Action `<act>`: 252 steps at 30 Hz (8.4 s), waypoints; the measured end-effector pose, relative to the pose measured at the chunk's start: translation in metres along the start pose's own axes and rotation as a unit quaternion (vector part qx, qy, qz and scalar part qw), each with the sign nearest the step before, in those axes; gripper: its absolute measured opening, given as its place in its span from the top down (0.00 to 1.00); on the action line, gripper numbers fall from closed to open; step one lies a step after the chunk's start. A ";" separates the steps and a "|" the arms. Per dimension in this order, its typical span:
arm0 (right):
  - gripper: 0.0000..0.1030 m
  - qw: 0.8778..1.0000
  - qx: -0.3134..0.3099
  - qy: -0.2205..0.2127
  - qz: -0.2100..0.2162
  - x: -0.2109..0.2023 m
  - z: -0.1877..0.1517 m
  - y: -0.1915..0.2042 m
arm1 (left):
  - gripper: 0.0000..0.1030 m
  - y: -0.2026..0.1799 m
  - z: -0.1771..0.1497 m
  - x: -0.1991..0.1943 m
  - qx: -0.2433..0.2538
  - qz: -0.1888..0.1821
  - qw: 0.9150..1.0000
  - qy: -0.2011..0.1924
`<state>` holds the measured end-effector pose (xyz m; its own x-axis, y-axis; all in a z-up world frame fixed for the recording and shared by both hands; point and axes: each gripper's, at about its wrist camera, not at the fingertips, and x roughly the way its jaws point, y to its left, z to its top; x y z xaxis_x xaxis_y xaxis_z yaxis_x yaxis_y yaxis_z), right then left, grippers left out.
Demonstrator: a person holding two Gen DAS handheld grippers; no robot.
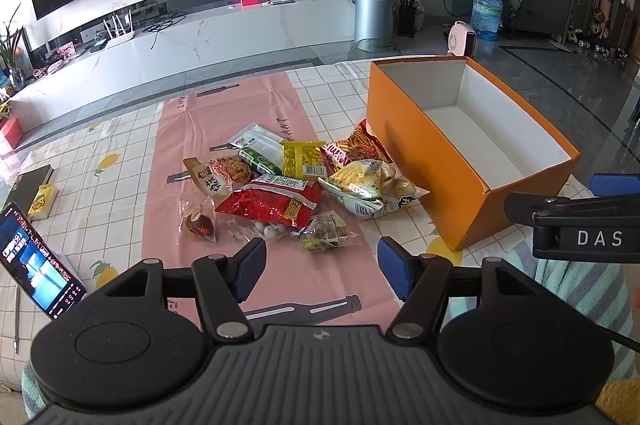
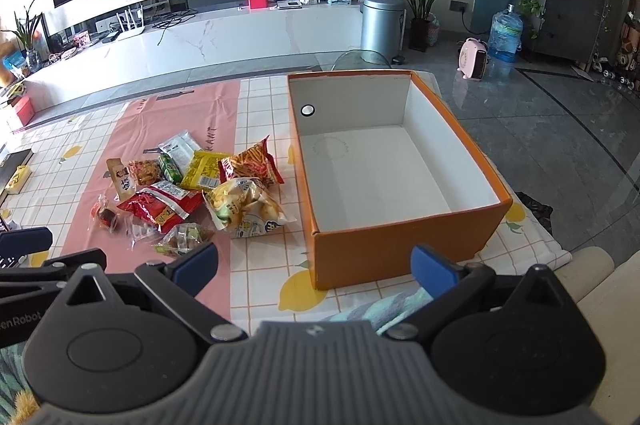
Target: Organize snacks
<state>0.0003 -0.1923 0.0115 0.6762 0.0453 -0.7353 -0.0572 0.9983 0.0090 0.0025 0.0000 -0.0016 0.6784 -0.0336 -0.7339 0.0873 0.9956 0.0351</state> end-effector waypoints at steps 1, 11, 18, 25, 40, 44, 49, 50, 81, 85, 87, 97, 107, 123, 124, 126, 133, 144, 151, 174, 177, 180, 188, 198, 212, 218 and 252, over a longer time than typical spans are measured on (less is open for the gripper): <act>0.04 1.000 -0.001 0.000 0.000 0.000 0.000 0.001 | 0.26 0.000 0.000 0.000 0.001 0.000 1.000 0.000; 0.04 1.000 -0.004 -0.003 -0.004 0.001 0.001 0.002 | 0.26 -0.002 0.001 0.000 0.002 -0.003 1.000 0.002; 0.04 1.000 -0.006 -0.002 -0.007 0.002 0.001 0.002 | 0.26 -0.002 0.001 0.000 0.003 -0.004 1.000 0.004; 0.04 1.000 -0.006 -0.003 -0.008 0.002 0.001 0.002 | 0.26 -0.002 0.001 0.000 0.003 -0.004 1.000 0.004; 0.04 1.000 -0.006 -0.002 -0.007 0.003 0.001 0.003 | 0.26 -0.002 0.001 0.000 0.003 -0.004 1.000 0.004; 0.04 1.000 -0.005 -0.003 -0.007 0.003 0.000 0.003 | 0.26 -0.002 0.001 0.000 0.003 -0.004 1.000 0.003; 0.04 1.000 -0.004 -0.006 -0.006 0.003 -0.002 0.004 | 0.27 -0.001 -0.001 0.001 0.007 -0.010 1.000 0.005; 0.04 1.000 -0.003 -0.007 -0.005 0.004 -0.002 0.004 | 0.29 -0.001 -0.001 0.001 0.008 -0.012 1.000 0.005; 0.47 0.989 -0.094 -0.026 0.113 0.085 0.000 0.049 | 0.33 0.051 0.027 0.065 -0.065 -0.084 0.992 0.065; 0.48 0.985 -0.130 -0.030 0.110 0.106 0.008 0.061 | 0.33 0.053 0.032 0.087 -0.067 -0.090 0.990 0.081; 0.48 0.983 -0.146 -0.032 0.105 0.117 0.010 0.066 | 0.35 0.055 0.034 0.099 -0.071 -0.097 0.988 0.093; 0.34 0.978 -0.192 -0.019 0.077 0.173 0.015 0.080 | 0.43 0.062 0.031 0.146 -0.096 -0.112 0.980 0.136; 0.34 0.959 -0.275 -0.049 0.044 0.185 -0.002 0.093 | 0.43 0.063 0.025 0.171 -0.118 -0.129 0.970 0.170; 0.37 0.968 -0.237 -0.010 0.078 0.202 -0.007 0.087 | 0.31 0.076 0.008 0.203 -0.203 -0.161 0.947 0.189; 0.38 0.968 -0.238 -0.009 0.077 0.202 -0.008 0.088 | 0.30 0.077 0.005 0.205 -0.211 -0.165 0.945 0.188; 0.39 0.969 -0.233 -0.006 0.078 0.203 -0.008 0.087 | 0.30 0.079 0.003 0.206 -0.224 -0.169 0.942 0.183; 0.50 0.969 -0.237 -0.006 0.072 0.202 -0.009 0.089 | 0.43 0.068 0.007 0.201 -0.195 -0.163 0.952 0.172; 0.58 0.974 -0.214 0.005 0.074 0.186 -0.002 0.084 | 0.51 0.066 0.012 0.168 -0.167 -0.135 0.965 0.149; 0.58 0.981 -0.172 -0.008 0.090 0.158 0.006 0.071 | 0.52 0.068 0.014 0.135 -0.168 -0.130 0.970 0.119; 0.58 0.989 -0.098 -0.060 0.089 0.061 0.047 -0.012 | 0.52 0.010 0.075 0.041 -0.078 -0.136 0.988 -0.005; 0.58 0.991 -0.085 -0.050 0.090 0.057 0.059 -0.035 | 0.52 -0.006 0.086 0.042 -0.058 -0.147 0.987 -0.012; 0.58 0.993 -0.077 -0.038 0.083 0.056 0.069 -0.057 | 0.52 -0.024 0.099 0.047 -0.037 -0.158 0.987 -0.012; 0.58 0.994 -0.097 0.017 0.043 0.083 0.086 -0.105 | 0.52 -0.075 0.121 0.081 0.032 -0.183 0.982 0.023; 0.57 0.985 -0.121 0.117 0.044 0.149 0.095 -0.135 | 0.52 -0.121 0.122 0.134 0.130 -0.171 0.973 0.083; 0.57 0.962 -0.160 0.209 0.068 0.208 0.087 -0.136 | 0.52 -0.157 0.113 0.187 0.233 -0.166 0.945 0.157; 0.56 0.957 -0.167 0.228 0.074 0.219 0.085 -0.132 | 0.52 -0.160 0.112 0.204 0.236 -0.169 0.939 0.185; 0.31 0.969 -0.140 0.201 0.032 0.178 0.107 -0.122 | 0.39 -0.154 0.126 0.143 0.250 -0.136 0.951 0.118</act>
<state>0.2064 -0.3024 -0.0484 0.3279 0.0324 -0.9442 -0.3246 0.9424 -0.0804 0.1779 -0.1695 -0.0266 0.4038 -0.2054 -0.8915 0.6123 0.7847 0.0966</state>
